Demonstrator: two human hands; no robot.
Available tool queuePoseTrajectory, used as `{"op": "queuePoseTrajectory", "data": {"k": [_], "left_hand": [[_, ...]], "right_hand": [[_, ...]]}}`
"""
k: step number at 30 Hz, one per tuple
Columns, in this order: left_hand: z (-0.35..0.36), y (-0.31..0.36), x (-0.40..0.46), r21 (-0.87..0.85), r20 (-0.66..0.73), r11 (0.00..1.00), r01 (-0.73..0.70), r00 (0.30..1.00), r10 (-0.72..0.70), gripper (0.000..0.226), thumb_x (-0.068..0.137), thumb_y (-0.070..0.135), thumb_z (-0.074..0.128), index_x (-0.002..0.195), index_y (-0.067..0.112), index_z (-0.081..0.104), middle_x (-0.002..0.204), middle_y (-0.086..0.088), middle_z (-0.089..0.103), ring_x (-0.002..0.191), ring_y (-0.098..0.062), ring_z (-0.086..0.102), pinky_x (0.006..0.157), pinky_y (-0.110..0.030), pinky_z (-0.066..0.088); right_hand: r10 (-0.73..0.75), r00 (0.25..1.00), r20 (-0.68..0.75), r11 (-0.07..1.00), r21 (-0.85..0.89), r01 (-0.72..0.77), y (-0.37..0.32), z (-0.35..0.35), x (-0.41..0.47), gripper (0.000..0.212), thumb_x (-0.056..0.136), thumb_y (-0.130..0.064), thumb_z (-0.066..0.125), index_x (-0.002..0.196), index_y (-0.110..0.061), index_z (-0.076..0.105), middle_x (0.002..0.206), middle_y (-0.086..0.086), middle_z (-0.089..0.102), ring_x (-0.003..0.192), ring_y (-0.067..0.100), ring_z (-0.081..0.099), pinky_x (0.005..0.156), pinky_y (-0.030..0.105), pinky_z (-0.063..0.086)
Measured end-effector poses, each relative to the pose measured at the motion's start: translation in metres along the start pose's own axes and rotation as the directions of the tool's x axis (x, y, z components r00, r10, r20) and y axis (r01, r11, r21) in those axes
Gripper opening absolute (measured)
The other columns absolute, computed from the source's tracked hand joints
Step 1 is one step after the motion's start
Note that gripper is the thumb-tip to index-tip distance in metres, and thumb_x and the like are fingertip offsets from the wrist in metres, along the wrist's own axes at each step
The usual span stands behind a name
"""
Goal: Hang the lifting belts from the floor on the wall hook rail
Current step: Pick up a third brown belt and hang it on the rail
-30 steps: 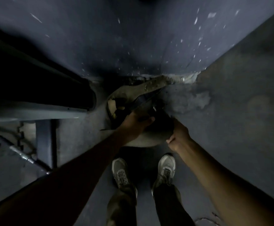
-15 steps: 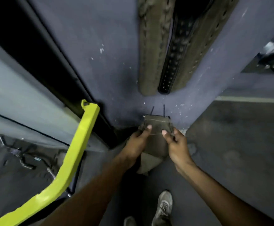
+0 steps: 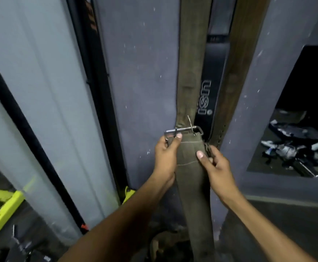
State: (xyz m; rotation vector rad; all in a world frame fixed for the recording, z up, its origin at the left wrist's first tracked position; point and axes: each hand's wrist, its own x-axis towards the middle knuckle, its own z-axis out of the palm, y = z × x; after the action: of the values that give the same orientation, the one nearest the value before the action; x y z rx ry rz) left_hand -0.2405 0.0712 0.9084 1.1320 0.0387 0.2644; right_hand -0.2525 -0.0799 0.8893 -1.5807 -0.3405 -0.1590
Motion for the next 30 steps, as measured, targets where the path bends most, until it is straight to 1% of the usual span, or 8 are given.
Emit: {"op": "queuePoseTrajectory", "data": {"k": [3,8,12,17,20,25,28,30], "left_hand": [[0.030,0.046,0.003,0.056,0.152,0.993,-0.105,0.984,0.096,0.007,0.098,0.013,0.067,0.104,0.013,0.065,0.099,-0.009,0.077,0.092,-0.018,0.074,0.086,-0.036,0.062],[0.051,0.101,0.003,0.254,0.312,0.949,-0.186,0.945,0.101,0.016,0.093,0.009,0.073,0.093,0.018,0.059,0.076,0.010,0.071,0.074,-0.003,0.068,0.069,-0.017,0.055],[0.056,0.142,0.002,0.385,0.390,0.904,-0.187,0.921,0.025,0.019,0.085,0.013,0.081,0.090,0.020,0.064,0.069,0.009,0.067,0.062,-0.004,0.062,0.051,-0.013,0.045],[0.059,0.172,-0.006,0.397,0.438,0.892,-0.214,0.899,0.021,0.053,0.073,0.030,0.087,0.114,0.021,0.056,0.088,0.002,0.073,0.086,-0.020,0.071,0.064,-0.031,0.048],[0.058,0.181,-0.009,0.390,0.493,0.877,-0.281,0.868,0.059,0.043,0.083,0.026,0.085,0.114,0.023,0.056,0.101,-0.006,0.074,0.088,-0.018,0.074,0.059,-0.027,0.053],[0.059,0.187,-0.010,0.341,0.512,0.875,-0.344,0.849,0.134,0.007,0.097,0.019,0.070,0.096,0.018,0.063,0.086,-0.002,0.065,0.078,-0.012,0.063,0.066,-0.023,0.051],[0.057,0.190,-0.007,0.306,0.482,0.908,-0.287,0.869,0.112,0.015,0.097,0.011,0.066,0.084,0.016,0.066,0.077,0.000,0.067,0.074,-0.012,0.064,0.071,-0.025,0.053],[0.054,0.191,-0.005,0.281,0.460,0.940,-0.195,0.887,0.046,0.012,0.093,0.013,0.071,0.083,0.013,0.065,0.085,-0.011,0.068,0.085,-0.026,0.065,0.081,-0.034,0.053]], "right_hand": [[-0.104,0.994,-0.031,0.995,-0.011,0.104,-0.057,-0.006,0.024,0.041,0.091,-0.068,0.062,0.117,-0.037,0.070,0.117,-0.007,0.078,0.111,0.011,0.074,0.096,0.034,0.057],[-0.185,0.974,-0.127,0.982,-0.047,0.181,-0.100,-0.022,0.053,0.034,0.099,-0.051,0.057,0.110,-0.025,0.075,0.107,-0.002,0.080,0.103,0.014,0.075,0.098,0.047,0.058],[-0.226,0.963,-0.147,0.974,-0.009,0.227,-0.115,-0.026,0.057,0.028,0.095,-0.050,0.062,0.103,-0.026,0.077,0.100,-0.004,0.081,0.091,0.004,0.074,0.081,0.028,0.057],[-0.276,0.947,-0.162,0.958,0.037,0.286,-0.140,-0.019,0.060,0.031,0.093,-0.056,0.062,0.098,-0.030,0.076,0.095,-0.007,0.079,0.088,0.002,0.072,0.074,0.019,0.057],[-0.289,0.940,-0.179,0.953,0.041,0.301,-0.153,-0.014,0.063,0.030,0.096,-0.058,0.060,0.092,-0.032,0.074,0.090,-0.005,0.078,0.085,0.008,0.073,0.072,0.028,0.060],[-0.360,0.896,-0.261,0.926,0.015,0.377,-0.166,0.002,0.060,0.025,0.105,-0.035,0.059,0.081,-0.029,0.065,0.075,-0.015,0.069,0.069,-0.002,0.062,0.063,0.018,0.051],[-0.376,0.887,-0.268,0.922,-0.019,0.386,-0.169,0.009,0.059,0.028,0.105,-0.034,0.059,0.086,-0.015,0.059,0.074,-0.009,0.066,0.071,0.005,0.060,0.066,0.029,0.051],[-0.382,0.884,-0.270,0.921,-0.029,0.389,-0.171,0.012,0.057,0.028,0.106,-0.033,0.059,0.084,-0.015,0.058,0.072,-0.008,0.064,0.069,0.008,0.059,0.064,0.031,0.050]]}}
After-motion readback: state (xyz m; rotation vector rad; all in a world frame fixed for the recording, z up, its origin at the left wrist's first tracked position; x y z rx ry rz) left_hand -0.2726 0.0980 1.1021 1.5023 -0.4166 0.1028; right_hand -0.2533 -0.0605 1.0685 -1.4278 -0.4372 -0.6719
